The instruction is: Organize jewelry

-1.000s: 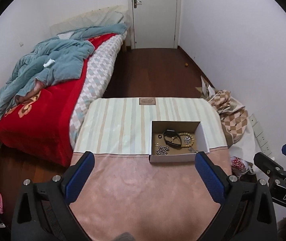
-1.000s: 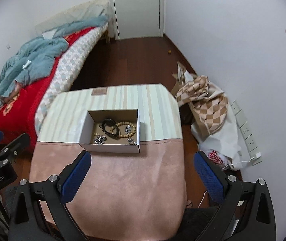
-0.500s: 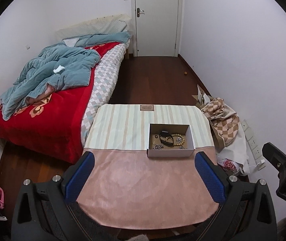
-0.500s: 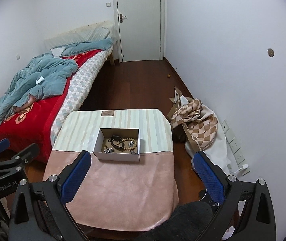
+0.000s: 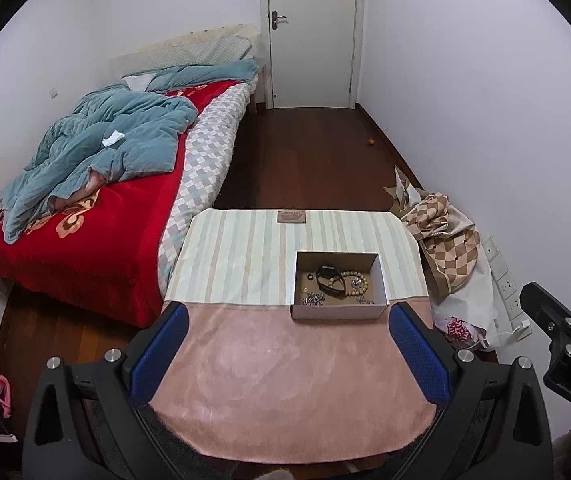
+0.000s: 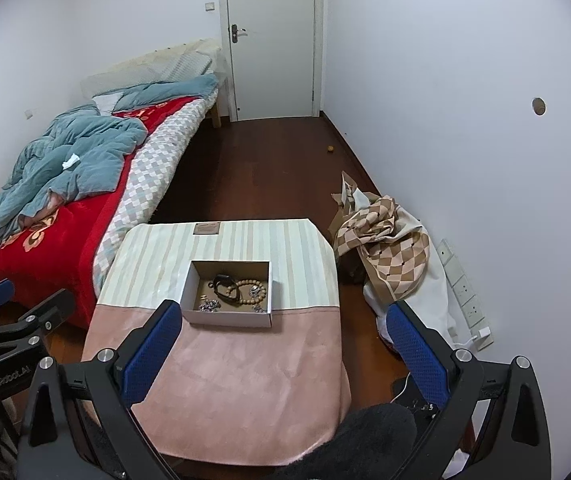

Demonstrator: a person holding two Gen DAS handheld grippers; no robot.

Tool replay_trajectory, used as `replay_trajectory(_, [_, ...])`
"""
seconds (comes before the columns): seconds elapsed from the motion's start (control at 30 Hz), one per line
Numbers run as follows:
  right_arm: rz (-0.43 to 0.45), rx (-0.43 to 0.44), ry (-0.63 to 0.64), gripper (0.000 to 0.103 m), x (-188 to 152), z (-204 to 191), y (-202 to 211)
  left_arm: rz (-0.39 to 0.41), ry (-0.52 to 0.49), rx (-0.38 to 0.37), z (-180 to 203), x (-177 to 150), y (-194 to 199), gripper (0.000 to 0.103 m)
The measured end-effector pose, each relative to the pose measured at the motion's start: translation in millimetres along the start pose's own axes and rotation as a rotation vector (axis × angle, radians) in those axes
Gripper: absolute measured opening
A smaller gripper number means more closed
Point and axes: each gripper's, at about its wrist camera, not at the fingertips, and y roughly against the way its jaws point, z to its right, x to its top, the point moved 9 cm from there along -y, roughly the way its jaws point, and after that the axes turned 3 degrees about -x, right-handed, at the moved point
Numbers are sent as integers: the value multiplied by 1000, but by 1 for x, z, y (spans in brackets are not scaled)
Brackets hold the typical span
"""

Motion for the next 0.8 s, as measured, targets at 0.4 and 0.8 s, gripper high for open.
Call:
replay_trajectory(0.4, [-70, -26, -2, 103, 8, -4, -63, -49, 12, 28, 1, 10, -44, 102])
replay_trajectory(0.8, [-131, -17, 4, 103, 4, -10, -98, -118, 24, 29, 1, 6, -73, 102])
